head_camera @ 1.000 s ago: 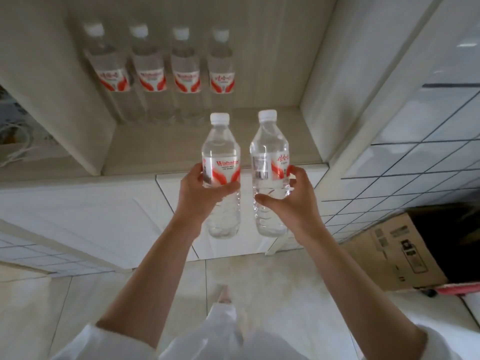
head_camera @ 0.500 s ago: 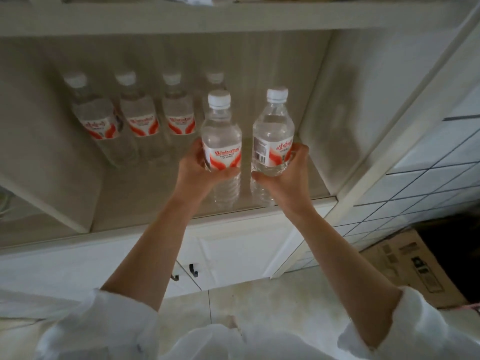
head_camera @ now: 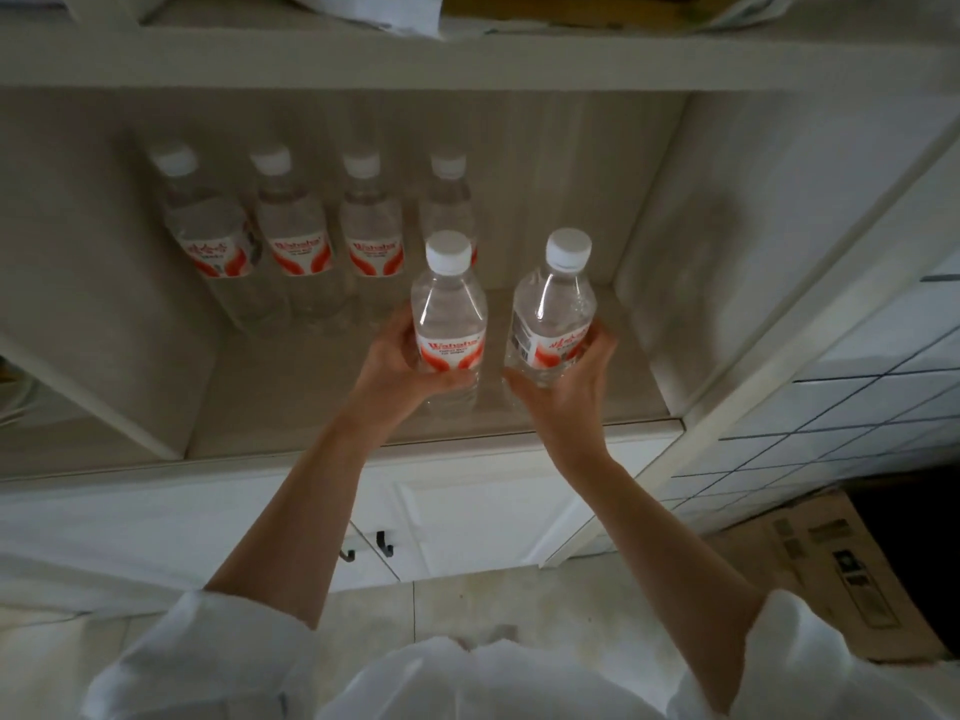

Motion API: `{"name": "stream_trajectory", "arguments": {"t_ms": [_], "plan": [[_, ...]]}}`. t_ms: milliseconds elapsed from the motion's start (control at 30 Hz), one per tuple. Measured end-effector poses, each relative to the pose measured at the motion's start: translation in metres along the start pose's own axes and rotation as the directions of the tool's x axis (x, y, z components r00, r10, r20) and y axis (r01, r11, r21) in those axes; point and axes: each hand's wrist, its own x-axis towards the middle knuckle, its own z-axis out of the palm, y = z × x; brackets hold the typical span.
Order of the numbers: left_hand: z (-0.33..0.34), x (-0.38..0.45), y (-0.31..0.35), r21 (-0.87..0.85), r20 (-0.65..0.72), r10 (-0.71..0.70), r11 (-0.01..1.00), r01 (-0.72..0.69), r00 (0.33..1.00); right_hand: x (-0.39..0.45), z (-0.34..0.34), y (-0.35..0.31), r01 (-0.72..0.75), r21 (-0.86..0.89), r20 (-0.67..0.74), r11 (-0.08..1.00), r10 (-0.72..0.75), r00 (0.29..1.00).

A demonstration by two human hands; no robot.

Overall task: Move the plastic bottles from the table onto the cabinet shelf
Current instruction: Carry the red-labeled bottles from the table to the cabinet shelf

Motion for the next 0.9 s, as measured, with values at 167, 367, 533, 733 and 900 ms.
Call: {"name": "stream_trajectory", "arguments": {"t_ms": [167,367,533,733,900], "plan": [[0.009,-0.009,-0.001,0.038,-0.042,-0.018,0.999,0.02,0.999,0.005,-0.01,0.005,0.05,-0.08,0.135,0.996,-0.039,0.99],[0.051,-0.036,-0.018,0.285,-0.458,0.119,0.958,0.019,0.881,0.009,-0.025,0.007,-0.005,-0.085,0.266,0.996,0.028,0.964],[0.065,-0.034,-0.024,0.409,-0.545,0.154,0.907,0.101,0.824,0.009,-0.028,0.007,-0.004,-0.098,0.243,0.995,0.028,0.97],[0.081,-0.018,-0.019,0.409,-0.522,0.16,0.909,0.081,0.838,0.015,-0.032,0.014,-0.014,-0.096,0.162,0.995,0.029,0.986],[0.109,-0.002,-0.014,0.361,-0.486,0.128,0.93,0.065,0.864,0.042,-0.042,0.016,-0.008,-0.129,0.075,0.992,0.018,0.997]]}}
